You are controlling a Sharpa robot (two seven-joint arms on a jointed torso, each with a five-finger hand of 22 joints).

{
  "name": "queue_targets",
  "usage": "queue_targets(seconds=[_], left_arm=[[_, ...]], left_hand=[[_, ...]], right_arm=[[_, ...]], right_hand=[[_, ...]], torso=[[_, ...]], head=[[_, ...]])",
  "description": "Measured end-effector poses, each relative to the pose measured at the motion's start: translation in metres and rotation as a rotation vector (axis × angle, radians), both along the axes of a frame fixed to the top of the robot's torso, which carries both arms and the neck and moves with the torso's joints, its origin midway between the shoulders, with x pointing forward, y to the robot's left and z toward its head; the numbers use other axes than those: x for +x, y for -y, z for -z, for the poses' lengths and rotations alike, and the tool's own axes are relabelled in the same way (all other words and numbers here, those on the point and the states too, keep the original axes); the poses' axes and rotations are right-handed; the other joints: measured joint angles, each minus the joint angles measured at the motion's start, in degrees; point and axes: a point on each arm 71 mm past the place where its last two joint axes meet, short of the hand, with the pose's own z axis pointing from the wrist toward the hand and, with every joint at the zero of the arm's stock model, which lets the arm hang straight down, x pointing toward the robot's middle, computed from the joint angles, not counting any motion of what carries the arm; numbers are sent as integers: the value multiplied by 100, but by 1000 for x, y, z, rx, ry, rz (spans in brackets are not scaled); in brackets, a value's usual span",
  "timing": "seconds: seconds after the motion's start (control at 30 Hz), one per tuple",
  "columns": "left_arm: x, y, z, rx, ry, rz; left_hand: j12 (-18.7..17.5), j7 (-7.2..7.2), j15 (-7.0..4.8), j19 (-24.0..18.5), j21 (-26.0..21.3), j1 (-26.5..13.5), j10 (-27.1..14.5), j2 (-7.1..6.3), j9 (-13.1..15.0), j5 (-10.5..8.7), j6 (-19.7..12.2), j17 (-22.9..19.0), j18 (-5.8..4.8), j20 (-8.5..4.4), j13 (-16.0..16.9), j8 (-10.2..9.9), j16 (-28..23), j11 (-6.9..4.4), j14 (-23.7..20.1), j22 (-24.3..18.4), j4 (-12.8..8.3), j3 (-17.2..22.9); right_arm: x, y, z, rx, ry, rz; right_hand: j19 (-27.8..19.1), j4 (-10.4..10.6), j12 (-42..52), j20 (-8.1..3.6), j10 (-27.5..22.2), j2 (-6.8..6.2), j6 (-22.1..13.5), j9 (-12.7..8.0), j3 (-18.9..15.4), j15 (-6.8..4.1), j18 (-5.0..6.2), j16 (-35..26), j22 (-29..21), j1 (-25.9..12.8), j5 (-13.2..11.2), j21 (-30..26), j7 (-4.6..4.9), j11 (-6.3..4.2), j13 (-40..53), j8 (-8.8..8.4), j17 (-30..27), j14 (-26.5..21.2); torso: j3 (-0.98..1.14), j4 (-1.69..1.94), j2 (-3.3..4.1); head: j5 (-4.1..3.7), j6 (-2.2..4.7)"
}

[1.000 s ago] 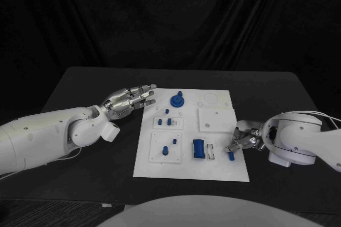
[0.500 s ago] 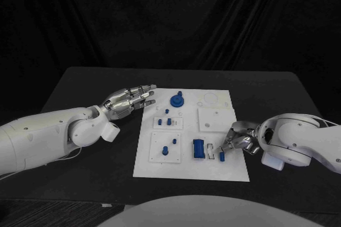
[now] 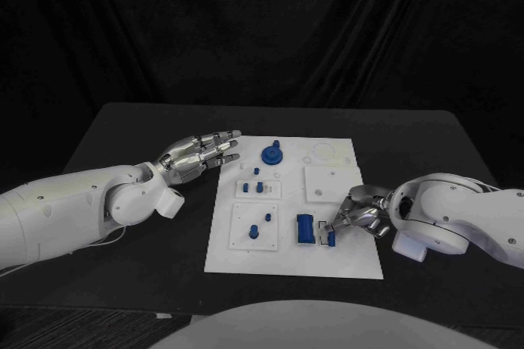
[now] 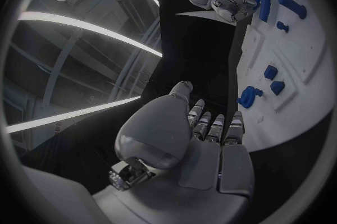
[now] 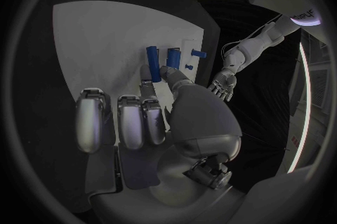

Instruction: Assemble the parts on the task board

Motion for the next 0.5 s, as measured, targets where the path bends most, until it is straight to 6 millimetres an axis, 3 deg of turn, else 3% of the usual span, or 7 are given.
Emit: queue_targets(seconds=[0.33,0.4,0.5], left_arm=[[0,1,0,1,-2,3],[0,1,0,1,-3,3],[0,1,0,1,-3,4]], left_hand=[[0,0,0,0,0,0,0,0,0,0,0,0,0,0,6,0,0,0,0,-2,0,0],[0,0,0,0,0,0,0,0,0,0,0,0,0,0,6,0,0,0,0,-5,0,0],[0,0,0,0,0,0,0,0,0,0,0,0,0,0,6,0,0,0,0,-5,0,0]], right_arm=[[3,-3,1,10,-1,4],[3,-4,1,10,-2,4],[4,-4,2,12,-2,4]], right_hand=[[0,14,0,0,0,-20,-1,-1,29,12,-1,0,-1,-74,-44,0,2,0,0,24,0,-3],[0,-135,0,0,0,-69,-1,-2,179,12,0,0,-1,-123,-45,0,2,0,-1,24,0,-3],[0,-112,0,0,0,-31,-21,-2,219,17,0,0,-1,-165,-158,0,-17,0,-1,24,0,1]], torso=[[0,-2,-1],[0,-2,-2],[0,-2,-2]], head=[[-1,0],[2,0],[12,0]])
